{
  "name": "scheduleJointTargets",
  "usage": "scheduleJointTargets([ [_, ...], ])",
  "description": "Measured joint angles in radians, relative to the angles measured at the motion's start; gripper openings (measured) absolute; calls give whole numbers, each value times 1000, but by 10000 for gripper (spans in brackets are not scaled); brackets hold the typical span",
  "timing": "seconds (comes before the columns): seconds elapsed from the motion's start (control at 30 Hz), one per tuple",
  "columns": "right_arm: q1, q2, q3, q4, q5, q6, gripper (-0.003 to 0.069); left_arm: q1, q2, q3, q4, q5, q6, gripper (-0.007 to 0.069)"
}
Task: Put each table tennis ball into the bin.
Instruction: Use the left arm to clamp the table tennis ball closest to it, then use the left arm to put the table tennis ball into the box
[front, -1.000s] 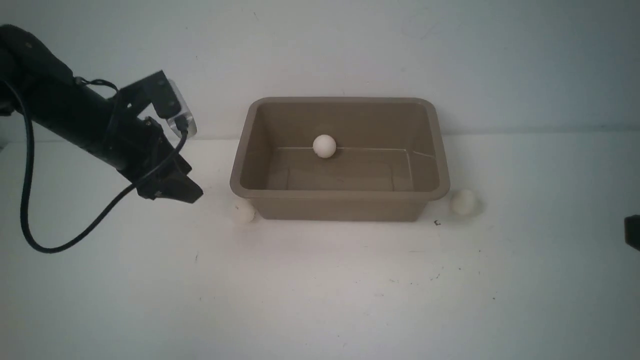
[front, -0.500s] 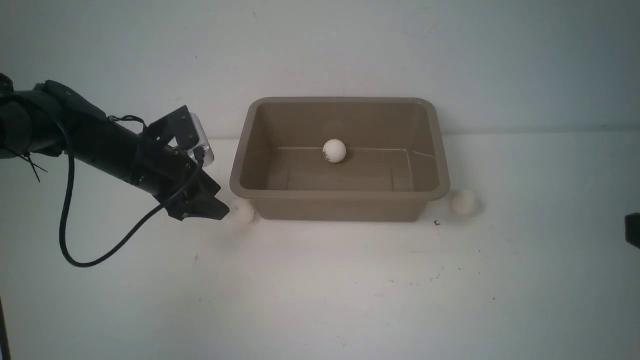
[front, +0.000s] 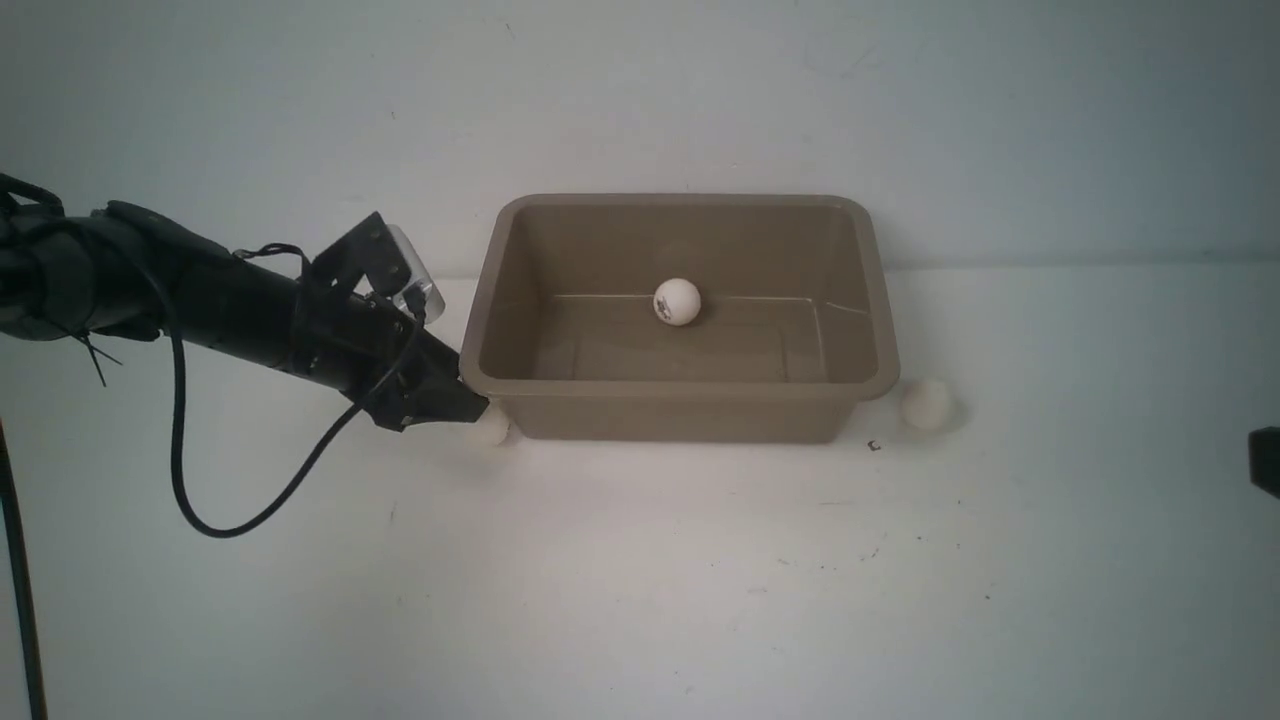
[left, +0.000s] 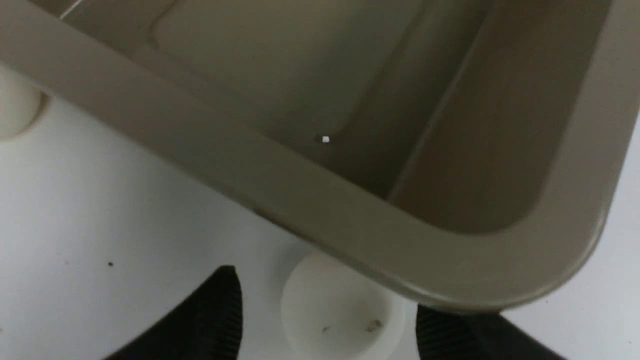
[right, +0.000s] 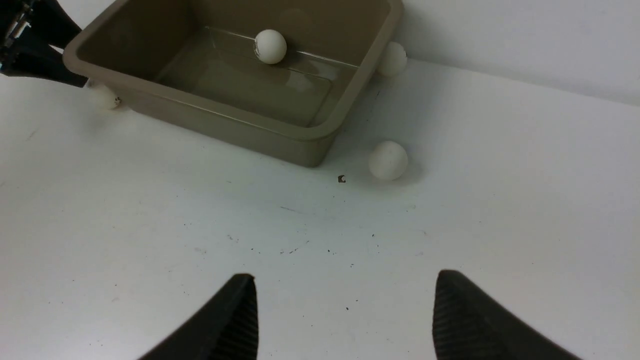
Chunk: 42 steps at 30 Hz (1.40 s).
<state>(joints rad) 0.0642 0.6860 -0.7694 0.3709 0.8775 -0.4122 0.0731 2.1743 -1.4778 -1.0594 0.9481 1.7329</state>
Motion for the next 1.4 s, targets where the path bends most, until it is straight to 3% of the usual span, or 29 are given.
scheduleJointTargets([
  [0.57,0,0,0,0,-2,-1,429,-41,51,0,25,-58,-6,423],
  [0.77,0,0,0,1,-3,-1,429,-42,51,-1,43,-67,-34,353],
  [1.13,0,0,0,1,-4,-1,429,13,-52,-2,337,-67,-207,353],
  [1.33,0,0,0,1,-4,-1,429,48,-151,-1,181,-51,-144,353],
  [1.4,0,0,0,1,-4,-1,429,35,-182,-1,-2,-5,-44,353],
])
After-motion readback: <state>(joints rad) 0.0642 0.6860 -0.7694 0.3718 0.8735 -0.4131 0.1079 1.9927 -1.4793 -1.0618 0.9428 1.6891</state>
